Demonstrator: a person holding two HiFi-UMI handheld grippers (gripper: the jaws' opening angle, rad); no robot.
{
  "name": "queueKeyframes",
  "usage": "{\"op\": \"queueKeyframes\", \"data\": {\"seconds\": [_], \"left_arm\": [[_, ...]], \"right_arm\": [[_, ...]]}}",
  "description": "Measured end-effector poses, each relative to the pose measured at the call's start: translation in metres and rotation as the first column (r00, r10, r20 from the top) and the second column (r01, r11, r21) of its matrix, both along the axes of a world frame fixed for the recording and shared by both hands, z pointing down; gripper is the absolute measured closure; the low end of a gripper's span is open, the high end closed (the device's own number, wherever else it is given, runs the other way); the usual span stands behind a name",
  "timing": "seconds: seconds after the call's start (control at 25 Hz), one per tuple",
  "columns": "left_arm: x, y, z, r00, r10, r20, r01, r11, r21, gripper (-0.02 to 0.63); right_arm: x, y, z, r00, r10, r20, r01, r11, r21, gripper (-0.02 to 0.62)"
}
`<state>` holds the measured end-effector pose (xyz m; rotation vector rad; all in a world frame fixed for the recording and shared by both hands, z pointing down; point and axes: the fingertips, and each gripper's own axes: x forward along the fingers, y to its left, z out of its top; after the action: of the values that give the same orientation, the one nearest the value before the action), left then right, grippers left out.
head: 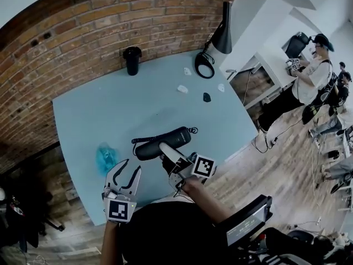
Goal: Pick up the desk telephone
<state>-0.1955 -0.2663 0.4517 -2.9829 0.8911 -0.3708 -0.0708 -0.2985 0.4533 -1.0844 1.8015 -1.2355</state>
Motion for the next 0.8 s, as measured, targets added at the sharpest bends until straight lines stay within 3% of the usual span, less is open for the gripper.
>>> {"op": "queueKeyframes", "data": {"seconds": [0.2, 0.48, 0.8], "left_arm": [[-0.022, -0.015, -0.009, 0.996, -0.044, -0.081, 0.042, 0.999, -0.029, 0.453], [-0.027, -0.021, -0.024, 0.986, -0.052, -0.158, 0.052, 0.999, -0.001, 0.505], [-0.023, -0.015, -0.024, 0.987, -0.03, -0.158, 0.03, 1.0, -0.001, 0.505]], "right_arm": [[-0.015, -0.007, -0.021, 0.998, -0.017, -0.061, 0.021, 0.998, 0.06, 0.314], [-0.029, -0.005, -0.045, 0.965, -0.017, -0.262, 0.048, 0.992, 0.114, 0.314], [-0.04, 0.003, -0.054, 0.913, 0.005, -0.409, 0.075, 0.981, 0.179, 0.314]]}}
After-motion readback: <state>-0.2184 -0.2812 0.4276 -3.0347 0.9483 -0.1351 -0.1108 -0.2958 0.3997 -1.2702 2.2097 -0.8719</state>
